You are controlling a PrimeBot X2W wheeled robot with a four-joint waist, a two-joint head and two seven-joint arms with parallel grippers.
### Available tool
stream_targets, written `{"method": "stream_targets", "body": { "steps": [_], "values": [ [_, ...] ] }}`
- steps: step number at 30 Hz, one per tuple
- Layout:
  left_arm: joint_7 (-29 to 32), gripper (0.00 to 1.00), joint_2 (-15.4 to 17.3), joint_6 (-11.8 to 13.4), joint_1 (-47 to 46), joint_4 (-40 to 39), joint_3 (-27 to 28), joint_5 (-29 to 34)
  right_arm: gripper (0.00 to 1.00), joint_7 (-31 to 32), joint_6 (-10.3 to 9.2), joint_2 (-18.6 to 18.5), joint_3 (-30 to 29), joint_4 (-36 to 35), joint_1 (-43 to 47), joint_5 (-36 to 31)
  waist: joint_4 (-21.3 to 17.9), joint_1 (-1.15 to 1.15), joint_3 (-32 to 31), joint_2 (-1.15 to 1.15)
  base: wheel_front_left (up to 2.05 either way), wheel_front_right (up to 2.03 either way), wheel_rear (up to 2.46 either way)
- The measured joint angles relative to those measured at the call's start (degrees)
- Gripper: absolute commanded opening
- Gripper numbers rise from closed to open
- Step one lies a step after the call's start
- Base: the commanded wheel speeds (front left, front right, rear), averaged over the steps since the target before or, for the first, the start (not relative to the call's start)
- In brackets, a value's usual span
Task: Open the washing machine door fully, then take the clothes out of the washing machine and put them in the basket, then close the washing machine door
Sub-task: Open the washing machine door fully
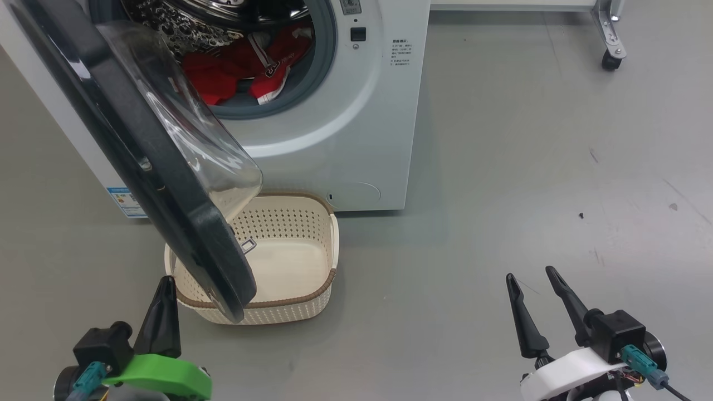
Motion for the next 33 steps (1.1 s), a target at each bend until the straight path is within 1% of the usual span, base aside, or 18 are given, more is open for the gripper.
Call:
{"method": "stream_targets", "body": {
  "steps": [7,14,25,27,33],
  "values": [
    [0.0,0.00,0.1,0.0,0.0,-0.7,1.5,0.1,1.00,0.0,0.45,0.3,0.2,0.8,0.0,0.0,-0.1,0.00,-1.4,0.00,0.00,0.00,0.00],
    [0.0,0.00,0.3,0.0,-0.7,-5.2,3.9,0.2,1.00,0.0,0.49,0.5,0.0,0.8,0.0,0.0,-0.2,0.00,-1.5,0.00,0.00,0.00,0.00],
    [0.0,0.00,1.7,0.0,-6.0,-12.4,6.8,0.2,1.00,0.0,0.62,1.0,-0.8,0.9,0.1,0.0,-0.1,0.00,-1.2,0.00,0.00,0.00,0.00],
    [0.0,0.00,2.0,0.0,-7.4,-14.0,7.0,0.2,1.00,0.0,0.92,1.1,-0.9,0.9,0.1,0.0,-0.1,0.00,-1.0,0.00,0.00,0.00,0.00],
    [-0.3,0.00,2.6,-0.4,-12.0,-18.5,6.9,1.0,1.00,0.0,0.98,1.4,-1.1,1.2,0.0,-0.4,0.0,0.00,-1.0,0.00,0.00,0.00,0.00]
  ]
}}
